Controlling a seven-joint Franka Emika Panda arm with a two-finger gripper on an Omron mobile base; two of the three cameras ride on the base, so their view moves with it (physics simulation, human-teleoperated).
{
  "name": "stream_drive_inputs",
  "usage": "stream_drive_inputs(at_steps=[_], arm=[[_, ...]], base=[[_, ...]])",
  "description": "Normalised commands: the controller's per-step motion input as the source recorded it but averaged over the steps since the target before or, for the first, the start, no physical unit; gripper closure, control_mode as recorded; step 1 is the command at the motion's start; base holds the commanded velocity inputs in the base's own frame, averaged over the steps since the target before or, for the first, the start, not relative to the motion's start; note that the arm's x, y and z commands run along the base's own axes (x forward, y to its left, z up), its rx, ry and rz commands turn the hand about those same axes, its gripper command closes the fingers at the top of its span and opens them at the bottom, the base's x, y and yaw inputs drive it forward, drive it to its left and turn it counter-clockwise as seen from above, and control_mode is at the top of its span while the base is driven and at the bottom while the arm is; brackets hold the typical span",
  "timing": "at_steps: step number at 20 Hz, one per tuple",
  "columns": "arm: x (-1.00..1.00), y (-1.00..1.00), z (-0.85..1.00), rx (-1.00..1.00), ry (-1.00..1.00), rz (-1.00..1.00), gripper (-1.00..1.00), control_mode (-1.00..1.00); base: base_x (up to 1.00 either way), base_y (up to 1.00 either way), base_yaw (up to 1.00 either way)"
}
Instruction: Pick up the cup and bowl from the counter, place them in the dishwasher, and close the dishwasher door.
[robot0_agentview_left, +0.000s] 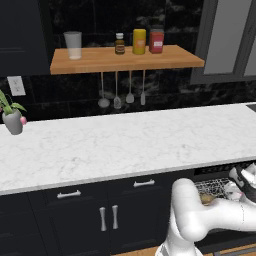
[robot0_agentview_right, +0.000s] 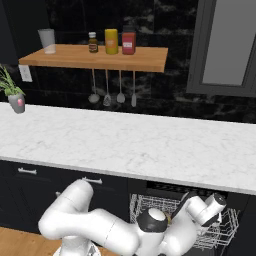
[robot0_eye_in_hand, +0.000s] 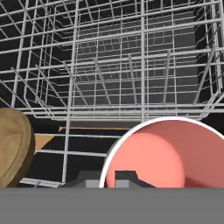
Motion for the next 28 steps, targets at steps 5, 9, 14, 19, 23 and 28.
stream_drive_inputs(at_steps=[5, 9, 14, 19, 23, 28], arm=[[-0.29, 0.00, -0.46, 0.02, 0.00, 0.00, 1.00, -1.00], [-0.11, 0.00, -0.04, 0.02, 0.00, 0.00, -1.00, -1.00], [-0.06, 0.00, 0.00, 0.00, 0.00, 0.00, -1.00, -1.00], [-0.18, 0.00, 0.19, 0.00, -0.02, 0.00, -1.00, -1.00], [-0.63, 0.00, 0.76, 0.00, -0.13, 0.00, -1.00, -1.00], [-0.57, 0.13, 0.99, 0.00, -0.10, 0.00, -1.00, -1.00]], base=[[0.00, 0.00, 0.00], [0.00, 0.00, 0.00], [0.00, 0.00, 0.00], [0.00, 0.00, 0.00], [0.00, 0.00, 0.00], [0.00, 0.00, 0.00]])
